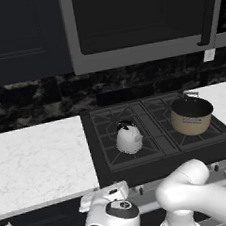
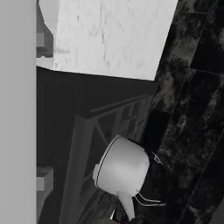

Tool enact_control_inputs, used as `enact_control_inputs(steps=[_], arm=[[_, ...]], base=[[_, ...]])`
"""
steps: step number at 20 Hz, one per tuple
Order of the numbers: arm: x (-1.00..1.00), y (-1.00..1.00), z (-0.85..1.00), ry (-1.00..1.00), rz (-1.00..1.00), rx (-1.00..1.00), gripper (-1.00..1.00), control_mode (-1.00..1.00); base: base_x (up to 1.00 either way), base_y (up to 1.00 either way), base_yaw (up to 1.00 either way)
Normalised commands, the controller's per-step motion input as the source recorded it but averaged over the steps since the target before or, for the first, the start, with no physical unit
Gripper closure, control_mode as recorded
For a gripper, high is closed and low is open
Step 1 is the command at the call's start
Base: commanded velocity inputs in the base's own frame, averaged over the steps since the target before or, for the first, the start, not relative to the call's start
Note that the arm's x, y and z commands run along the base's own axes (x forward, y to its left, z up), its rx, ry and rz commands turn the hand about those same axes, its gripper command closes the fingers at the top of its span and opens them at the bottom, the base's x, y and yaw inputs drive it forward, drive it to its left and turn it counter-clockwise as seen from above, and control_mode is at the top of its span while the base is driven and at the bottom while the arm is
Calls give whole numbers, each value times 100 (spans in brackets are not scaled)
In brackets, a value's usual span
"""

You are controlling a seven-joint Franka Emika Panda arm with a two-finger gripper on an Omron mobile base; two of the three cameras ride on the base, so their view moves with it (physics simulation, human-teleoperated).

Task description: Pick the kettle from the counter and place it on a stove burner. Then turn the burner on.

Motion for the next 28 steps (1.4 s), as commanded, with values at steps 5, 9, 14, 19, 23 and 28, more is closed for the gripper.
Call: enact_control_inputs(steps=[5, 9, 14, 19, 23, 28], arm=[[-55, 8, -71, -42, -15, 23, -100, -100], [1, -20, -23, -13, 0, 19, -100, -100], [29, -6, -16, -4, 0, 0, -100, -100], [36, -11, -18, -1, 2, 0, -100, -100], [14, -31, -20, 0, 7, 0, -100, -100], [5, -31, -20, 0, 5, 2, -100, -100]], base=[[0, 0, 0], [0, 0, 0], [0, 0, 0], [0, 0, 0], [0, 0, 0], [0, 0, 0]])
